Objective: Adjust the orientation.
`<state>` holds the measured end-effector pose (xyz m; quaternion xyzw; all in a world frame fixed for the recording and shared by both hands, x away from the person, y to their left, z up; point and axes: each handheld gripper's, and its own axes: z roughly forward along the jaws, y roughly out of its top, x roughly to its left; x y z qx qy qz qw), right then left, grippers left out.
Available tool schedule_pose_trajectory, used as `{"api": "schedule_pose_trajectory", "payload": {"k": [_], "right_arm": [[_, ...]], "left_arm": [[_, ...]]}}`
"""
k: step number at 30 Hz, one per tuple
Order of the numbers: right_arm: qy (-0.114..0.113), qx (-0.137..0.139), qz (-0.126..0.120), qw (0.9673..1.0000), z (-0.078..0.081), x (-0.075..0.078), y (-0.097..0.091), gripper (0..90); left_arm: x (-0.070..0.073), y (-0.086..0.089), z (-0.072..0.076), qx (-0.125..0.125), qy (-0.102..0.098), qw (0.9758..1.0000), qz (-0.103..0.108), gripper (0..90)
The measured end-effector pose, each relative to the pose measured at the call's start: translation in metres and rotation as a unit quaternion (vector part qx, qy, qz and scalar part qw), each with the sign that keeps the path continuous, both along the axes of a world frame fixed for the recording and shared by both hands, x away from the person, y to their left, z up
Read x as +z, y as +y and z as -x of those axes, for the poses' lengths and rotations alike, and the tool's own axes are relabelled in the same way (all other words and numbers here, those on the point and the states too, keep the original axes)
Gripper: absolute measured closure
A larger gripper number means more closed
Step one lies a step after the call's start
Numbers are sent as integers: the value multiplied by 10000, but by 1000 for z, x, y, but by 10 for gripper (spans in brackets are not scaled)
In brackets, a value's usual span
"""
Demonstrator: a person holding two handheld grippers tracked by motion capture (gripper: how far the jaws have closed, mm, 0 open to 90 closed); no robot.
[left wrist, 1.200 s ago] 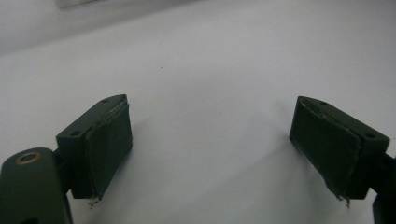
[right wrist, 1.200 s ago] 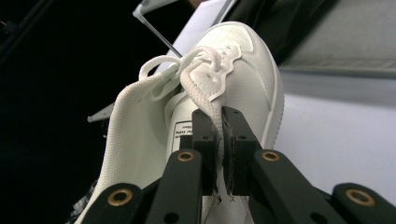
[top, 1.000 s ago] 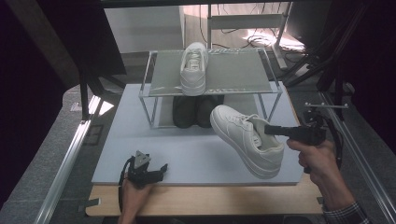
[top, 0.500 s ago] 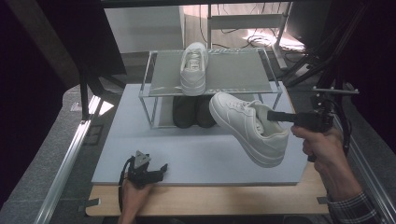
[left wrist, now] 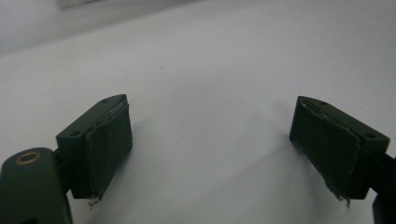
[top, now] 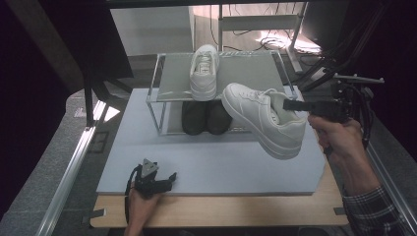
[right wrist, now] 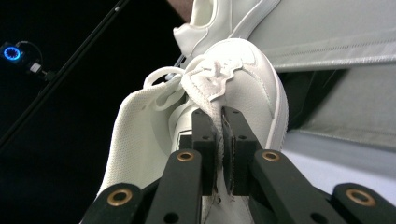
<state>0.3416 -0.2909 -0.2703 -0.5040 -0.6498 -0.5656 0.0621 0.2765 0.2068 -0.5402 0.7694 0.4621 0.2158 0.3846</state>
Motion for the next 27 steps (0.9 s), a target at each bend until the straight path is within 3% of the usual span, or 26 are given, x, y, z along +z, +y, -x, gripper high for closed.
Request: {"api": "schedule_pose_trajectory", "payload": {"k": [13, 27], "right_arm": [[-22, -460, 76, 9989, -38, 0, 9, 849], [28, -954, 157, 9953, -75, -9, 25, 846]], "left_arm": [[0, 0, 0, 0, 1, 10000, 6, 126], [0, 0, 0, -11, 7, 10000, -10, 126]]}}
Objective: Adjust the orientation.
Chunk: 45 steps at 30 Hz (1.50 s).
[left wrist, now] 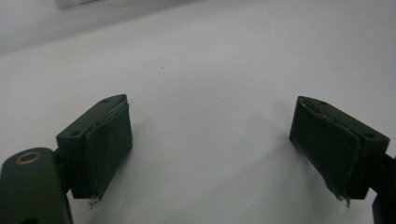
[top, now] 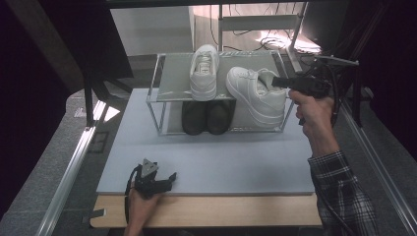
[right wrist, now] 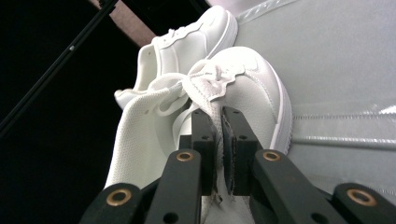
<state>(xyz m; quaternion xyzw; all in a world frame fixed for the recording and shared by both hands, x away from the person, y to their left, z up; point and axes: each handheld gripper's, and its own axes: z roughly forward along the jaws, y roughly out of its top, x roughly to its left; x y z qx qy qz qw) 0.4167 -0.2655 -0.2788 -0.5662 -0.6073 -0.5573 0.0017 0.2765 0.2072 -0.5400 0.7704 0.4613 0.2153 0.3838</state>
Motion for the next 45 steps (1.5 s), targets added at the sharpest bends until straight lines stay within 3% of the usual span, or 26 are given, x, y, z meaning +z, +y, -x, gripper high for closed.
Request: {"api": "schedule_pose_trajectory", "payload": {"k": [12, 19, 25, 28, 31, 40, 45], "right_arm": [[-52, -303, 61, 9995, -27, -3, 21, 845], [-129, -450, 242, 9986, -38, -10, 33, 833], [-244, -378, 285, 9986, -38, -12, 32, 764], [-240, -215, 211, 9993, -38, -14, 31, 648], [-225, -188, 278, 9992, -38, -15, 30, 595], [-403, -192, 279, 9986, -27, -8, 19, 545], [-539, -218, 512, 9970, -16, -3, 8, 544]], "left_arm": [[0, 0, 0, 11, -6, 10000, 21, 126], [0, 0, 0, 12, -7, 10000, 20, 126], [0, 0, 0, 12, -6, 10000, 20, 126], [0, 0, 0, 13, -7, 10000, 20, 126], [0, 0, 0, 13, -7, 10000, 21, 126], [0, 0, 0, 11, -7, 10000, 17, 126], [0, 0, 0, 12, -8, 10000, 17, 125]]}}
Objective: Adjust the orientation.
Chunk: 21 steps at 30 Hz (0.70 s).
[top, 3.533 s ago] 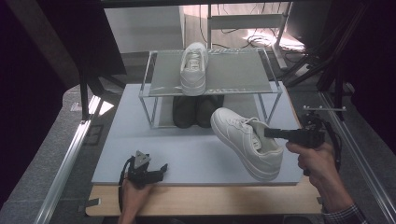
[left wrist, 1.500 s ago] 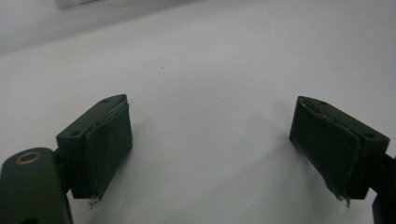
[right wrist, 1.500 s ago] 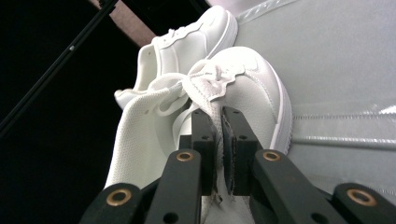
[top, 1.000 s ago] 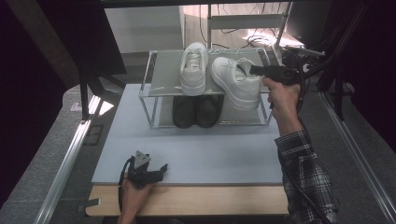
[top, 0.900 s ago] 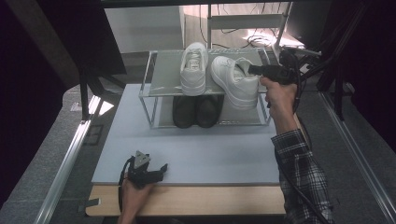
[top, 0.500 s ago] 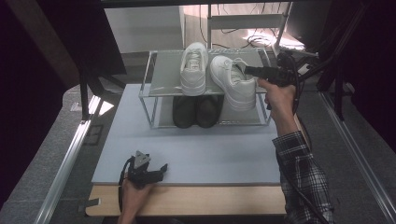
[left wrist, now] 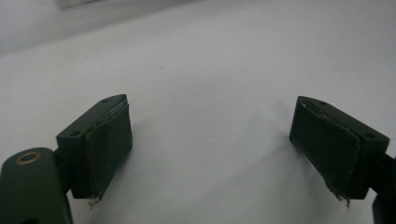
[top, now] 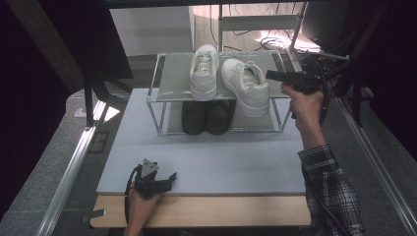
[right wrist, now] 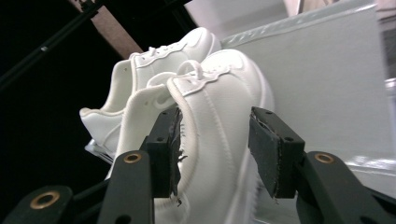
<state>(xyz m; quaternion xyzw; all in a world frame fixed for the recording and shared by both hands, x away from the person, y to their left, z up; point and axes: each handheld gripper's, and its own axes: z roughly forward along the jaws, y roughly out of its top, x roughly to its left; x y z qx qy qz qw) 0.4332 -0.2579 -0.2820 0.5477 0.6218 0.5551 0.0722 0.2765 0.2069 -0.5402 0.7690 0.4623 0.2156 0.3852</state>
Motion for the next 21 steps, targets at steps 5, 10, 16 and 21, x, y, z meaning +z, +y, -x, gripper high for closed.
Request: {"api": "schedule_pose_trajectory", "payload": {"k": [5, 10, 16, 21], "right_arm": [[-75, 72, -88, 9999, 12, -2, -13, 559], [-64, 275, -146, 9995, 25, -10, -20, 579], [-168, 419, -105, 9989, 45, -22, -27, 684], [-192, 675, -51, 9975, 59, -35, -26, 786]], "left_arm": [[0, 0, 0, 1, -1, 10000, 4, 126], [0, 0, 0, 2, -2, 10000, 4, 126], [0, 0, 0, 7, -17, 10000, 9, 126], [0, 0, 0, 7, -16, 10000, 10, 126]]}}
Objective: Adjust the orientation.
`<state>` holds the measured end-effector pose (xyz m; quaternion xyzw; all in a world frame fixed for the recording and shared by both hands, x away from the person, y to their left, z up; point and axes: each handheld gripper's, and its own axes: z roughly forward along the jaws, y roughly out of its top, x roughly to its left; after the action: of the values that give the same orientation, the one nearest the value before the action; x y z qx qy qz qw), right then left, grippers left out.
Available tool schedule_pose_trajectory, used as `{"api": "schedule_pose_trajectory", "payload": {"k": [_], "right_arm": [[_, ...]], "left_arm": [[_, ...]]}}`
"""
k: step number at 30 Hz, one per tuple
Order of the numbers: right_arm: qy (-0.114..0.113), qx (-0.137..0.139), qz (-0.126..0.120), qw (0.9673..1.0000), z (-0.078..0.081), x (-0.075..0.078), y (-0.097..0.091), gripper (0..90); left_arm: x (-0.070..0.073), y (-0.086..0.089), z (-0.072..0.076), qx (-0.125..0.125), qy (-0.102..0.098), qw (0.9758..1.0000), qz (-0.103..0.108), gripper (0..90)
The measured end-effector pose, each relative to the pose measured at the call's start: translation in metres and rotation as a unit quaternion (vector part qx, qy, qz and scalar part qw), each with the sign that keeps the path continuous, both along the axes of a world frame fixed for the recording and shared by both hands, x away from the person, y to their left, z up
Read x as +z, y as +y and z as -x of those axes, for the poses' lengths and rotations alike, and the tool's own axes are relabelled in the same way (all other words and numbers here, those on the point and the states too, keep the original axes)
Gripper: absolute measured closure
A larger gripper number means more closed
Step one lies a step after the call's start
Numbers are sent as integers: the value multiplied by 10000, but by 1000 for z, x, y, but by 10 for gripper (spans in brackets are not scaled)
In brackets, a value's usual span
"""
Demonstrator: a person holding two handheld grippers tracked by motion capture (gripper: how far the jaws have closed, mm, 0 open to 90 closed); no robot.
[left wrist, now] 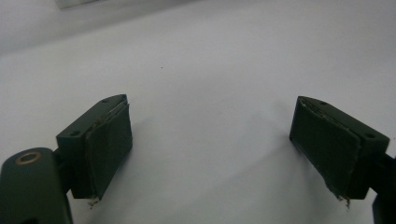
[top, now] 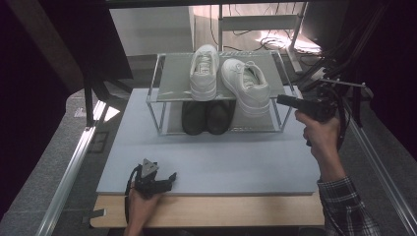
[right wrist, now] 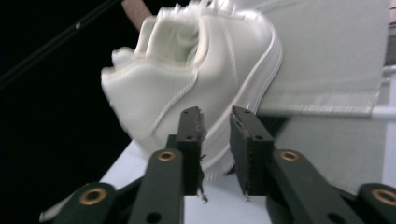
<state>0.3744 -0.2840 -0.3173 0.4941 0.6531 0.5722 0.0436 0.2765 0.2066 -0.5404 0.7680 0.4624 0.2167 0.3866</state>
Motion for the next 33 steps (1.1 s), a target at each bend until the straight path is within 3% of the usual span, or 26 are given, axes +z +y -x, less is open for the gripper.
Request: {"api": "schedule_pose_trajectory", "payload": {"k": [5, 10, 17, 23, 33], "right_arm": [[20, 257, -20, 9997, 10, -14, 7, 896], [-12, 320, 111, 9994, 16, -26, 15, 899], [35, 357, 32, 9994, 12, -38, 18, 899], [100, 399, -150, 9990, 9, -41, 18, 899], [127, 406, -109, 9990, 5, -41, 33, 899]], "left_arm": [[0, 0, 0, -1, 0, 10000, -1, 126], [0, 0, 0, 1, -3, 10000, -2, 126], [0, 0, 0, 0, -2, 10000, -1, 126], [0, 0, 0, 0, -3, 10000, -1, 126], [0, 0, 0, -1, -2, 10000, -1, 126]]}}
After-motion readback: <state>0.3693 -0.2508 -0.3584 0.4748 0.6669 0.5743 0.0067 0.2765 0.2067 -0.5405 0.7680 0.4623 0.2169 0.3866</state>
